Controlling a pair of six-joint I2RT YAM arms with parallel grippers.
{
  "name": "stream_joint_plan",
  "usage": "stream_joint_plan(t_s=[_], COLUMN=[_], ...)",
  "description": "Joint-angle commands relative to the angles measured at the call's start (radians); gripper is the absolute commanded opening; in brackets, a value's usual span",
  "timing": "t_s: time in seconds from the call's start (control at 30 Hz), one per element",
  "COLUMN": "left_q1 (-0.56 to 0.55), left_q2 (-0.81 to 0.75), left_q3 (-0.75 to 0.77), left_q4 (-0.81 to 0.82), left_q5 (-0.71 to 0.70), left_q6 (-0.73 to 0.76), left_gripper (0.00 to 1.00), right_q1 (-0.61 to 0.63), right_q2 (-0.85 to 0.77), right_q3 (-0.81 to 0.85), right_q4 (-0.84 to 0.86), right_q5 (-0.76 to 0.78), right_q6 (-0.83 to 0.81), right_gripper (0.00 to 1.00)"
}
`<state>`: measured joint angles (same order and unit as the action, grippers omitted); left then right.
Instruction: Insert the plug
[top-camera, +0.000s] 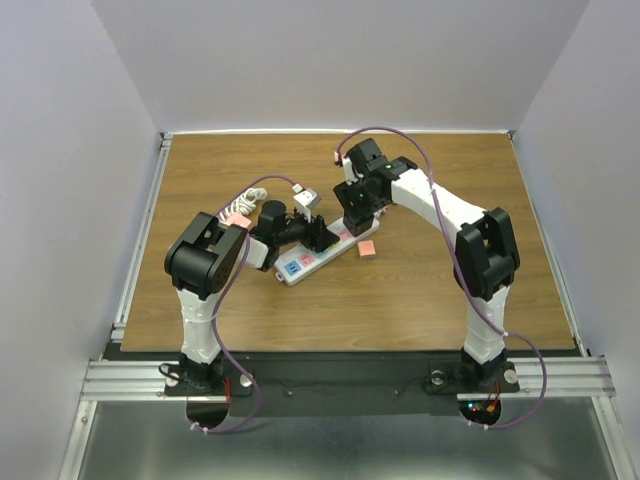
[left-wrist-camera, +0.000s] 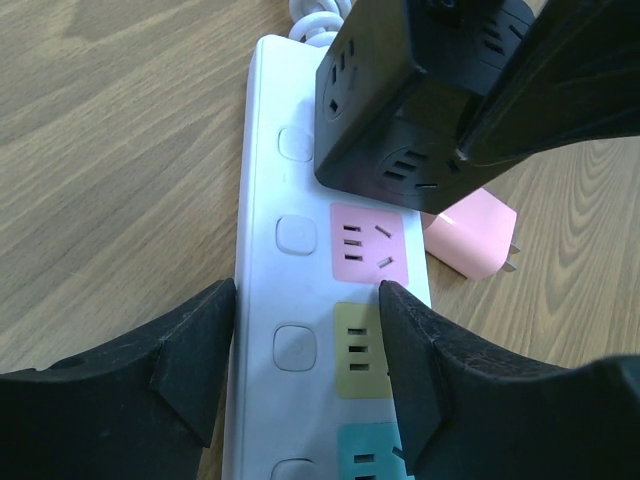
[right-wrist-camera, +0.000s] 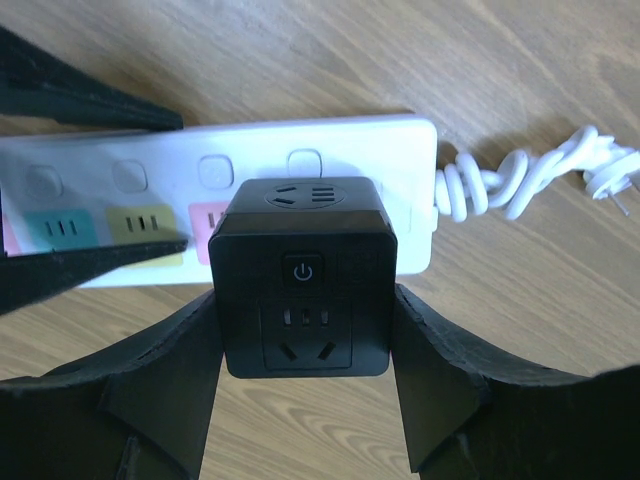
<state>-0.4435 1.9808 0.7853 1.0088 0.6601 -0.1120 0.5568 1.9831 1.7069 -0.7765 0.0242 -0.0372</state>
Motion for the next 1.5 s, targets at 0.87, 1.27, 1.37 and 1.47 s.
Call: stream_joint_plan(t_s=[0.87,1.27,1.37,1.47], left_q1=[-0.018,-0.017,-0.018,-0.018], left_q2=[-0.016,-0.016,-0.01,-0.01], left_q3=[-0.006,-0.015,-0.012,-0.011], left_q4=[-0.059,-0.047,-0.053,-0.055], left_q5=[-0.014,-0.008,-0.013,-0.01], left_q6=[0.04,0.025,0.023,0.025], left_gripper=[0.66,0.73,0.7,0.64], right_q1=[0.035,0.034,0.037,0.035], right_q2=[0.037,-0.075,-0.118,-0.168], right_q3=[-0.345,-0.395,-0.409,-0.429], right_q4=[0.26,0.376,0.413,0.45], right_q5=[0.128,0.229,0.203,0.169], right_q6=[0.094,0.131,0.129,0.119], right_gripper=[0.01,0.12,0.28,0.54])
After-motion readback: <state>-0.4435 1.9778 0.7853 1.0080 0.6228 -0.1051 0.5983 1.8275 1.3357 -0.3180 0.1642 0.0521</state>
